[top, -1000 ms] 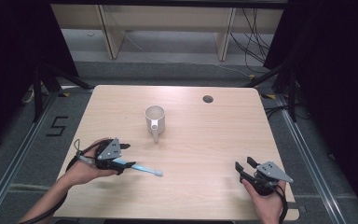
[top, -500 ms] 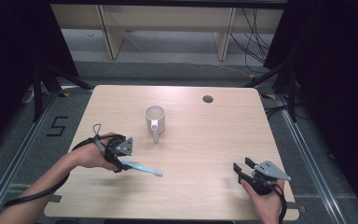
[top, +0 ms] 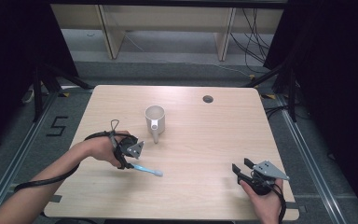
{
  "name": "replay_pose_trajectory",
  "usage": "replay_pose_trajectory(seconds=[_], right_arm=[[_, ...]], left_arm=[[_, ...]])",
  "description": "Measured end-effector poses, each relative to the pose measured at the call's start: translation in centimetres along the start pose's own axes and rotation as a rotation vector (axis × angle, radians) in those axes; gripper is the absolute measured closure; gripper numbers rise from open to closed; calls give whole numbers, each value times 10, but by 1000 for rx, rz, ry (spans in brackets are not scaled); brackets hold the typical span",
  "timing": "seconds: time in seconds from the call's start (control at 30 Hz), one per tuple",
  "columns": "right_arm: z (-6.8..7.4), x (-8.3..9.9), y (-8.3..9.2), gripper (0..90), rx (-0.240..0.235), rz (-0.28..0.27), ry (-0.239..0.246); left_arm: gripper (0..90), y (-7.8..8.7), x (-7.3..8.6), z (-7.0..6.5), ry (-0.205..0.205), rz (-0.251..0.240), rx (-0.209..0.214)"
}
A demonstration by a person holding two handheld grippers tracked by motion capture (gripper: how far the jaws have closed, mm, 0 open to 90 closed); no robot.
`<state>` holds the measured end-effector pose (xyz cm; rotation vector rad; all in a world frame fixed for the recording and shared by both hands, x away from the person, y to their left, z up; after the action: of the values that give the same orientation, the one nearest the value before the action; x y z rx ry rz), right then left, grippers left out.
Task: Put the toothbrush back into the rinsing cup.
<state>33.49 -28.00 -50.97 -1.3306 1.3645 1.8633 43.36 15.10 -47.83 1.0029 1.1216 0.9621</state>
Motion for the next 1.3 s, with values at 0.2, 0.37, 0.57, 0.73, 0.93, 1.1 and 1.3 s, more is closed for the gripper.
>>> replay_pose_trajectory(seconds=[0.2, 0.37, 0.57, 0.73, 0.93, 1.1, 1.3], right_arm=[[-1, 1, -2, 447, 13, -11, 23], [1, 1, -5, 446, 7, -7, 6], [2, -1, -4, 445, 7, -19, 25], [2, 0, -3, 445, 4, -13, 14], [1, -1, -2, 445, 10, -18, 22], [3, 0, -3, 445, 7, 0, 18], [2, -1, -3, 444, 9, -9, 30]], left_arm=[[474, -4, -3, 0, -37, 36, 34], [469, -5, -7, 6, -65, 85, 34], [474, -8, -14, 8, -72, 85, 48], [473, -11, -19, 7, -89, 92, 60], [487, -12, -16, 5, -100, 116, 83], [512, -12, -15, 5, -94, 128, 100], [541, -16, -15, 4, -74, 145, 114]])
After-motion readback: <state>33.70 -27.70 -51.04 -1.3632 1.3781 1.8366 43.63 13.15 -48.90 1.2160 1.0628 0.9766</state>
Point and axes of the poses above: each handheld gripper's, and its own axes: y roughly backward along the jaws, x roughly out of its underside, z roughly to its left, the point moved 2 cm from there along -y, roughly forward along the jaws
